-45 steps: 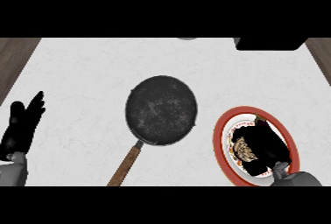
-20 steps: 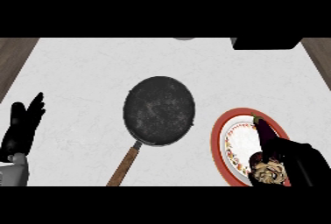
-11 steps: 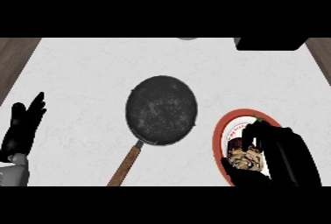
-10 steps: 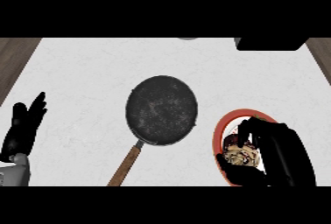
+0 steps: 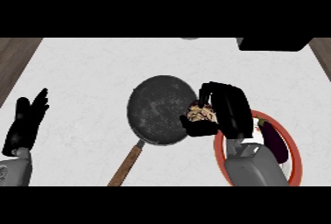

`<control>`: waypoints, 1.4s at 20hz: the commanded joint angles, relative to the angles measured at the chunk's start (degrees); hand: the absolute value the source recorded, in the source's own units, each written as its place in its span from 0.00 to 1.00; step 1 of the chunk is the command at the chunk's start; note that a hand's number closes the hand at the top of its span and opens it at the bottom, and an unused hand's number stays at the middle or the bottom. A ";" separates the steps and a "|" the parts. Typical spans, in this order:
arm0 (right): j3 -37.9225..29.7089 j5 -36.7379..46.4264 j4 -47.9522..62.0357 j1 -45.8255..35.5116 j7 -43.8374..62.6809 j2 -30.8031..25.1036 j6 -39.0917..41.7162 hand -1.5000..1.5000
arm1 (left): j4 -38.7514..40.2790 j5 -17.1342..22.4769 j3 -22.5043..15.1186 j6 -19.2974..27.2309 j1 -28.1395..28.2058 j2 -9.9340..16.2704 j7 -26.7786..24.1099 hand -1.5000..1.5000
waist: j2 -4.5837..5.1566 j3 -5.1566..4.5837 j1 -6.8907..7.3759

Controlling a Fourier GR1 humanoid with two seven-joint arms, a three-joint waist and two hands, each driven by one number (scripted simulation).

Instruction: Pick the cupcake from the plate and place it in the pan

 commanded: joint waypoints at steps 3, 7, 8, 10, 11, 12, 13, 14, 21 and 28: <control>1.75 -7.05 21.79 -14.64 3.36 0.68 -10.77 1.00 | -3.92 -0.03 -0.40 -0.68 -0.24 0.51 2.86 0.50 | 0.06 0.04 0.99; 2.83 -10.94 38.29 -18.96 -3.14 0.70 -20.60 1.00 | 1.99 -2.20 -1.66 2.10 -2.70 -2.23 -0.45 0.50 | 0.56 0.03 1.33; 0.24 -13.27 41.20 -21.26 -5.24 0.70 -20.25 1.00 | -3.85 -1.20 -2.35 0.95 -0.64 -2.52 3.83 0.50 | 0.24 0.06 1.24; 1.35 -17.21 47.57 -26.38 -5.92 0.70 -20.57 1.00 | 5.15 -0.80 0.24 -0.48 -2.44 0.11 -3.97 0.50 | 0.51 0.00 1.23; 8.38 -20.41 47.80 -23.39 -4.91 0.70 -26.63 1.00 | 3.60 -1.45 -1.06 1.00 -2.68 -1.89 -2.99 0.50 | 0.53 0.03 1.91; 5.08 -22.46 52.34 -26.69 -7.77 0.70 -25.56 1.00 | 1.33 -1.08 -1.50 0.10 -2.79 -1.65 0.50 0.50 | 0.53 0.06 2.06; 5.51 -23.38 54.82 -26.25 -10.29 0.70 -26.09 1.00 | 0.84 -0.17 -0.86 -1.68 -3.93 0.10 1.56 0.50 | 0.83 0.09 3.00; 3.13 -24.73 57.95 -28.32 -13.22 0.70 -25.66 1.00 | 1.78 -1.37 -1.70 0.04 -3.26 -1.53 -0.31 0.50 | 1.03 0.08 3.11; 7.84 -41.73 60.59 -27.93 -16.44 0.71 -27.83 0.00 | -0.09 -1.82 -3.73 -0.14 -3.48 -3.21 -0.61 0.50 | 1.70 0.19 6.79; 9.18 -50.15 64.07 -30.15 -24.31 0.71 -31.24 0.00 | 1.38 -2.75 -4.14 0.06 -8.37 -2.77 2.16 0.50 | 2.09 0.23 6.70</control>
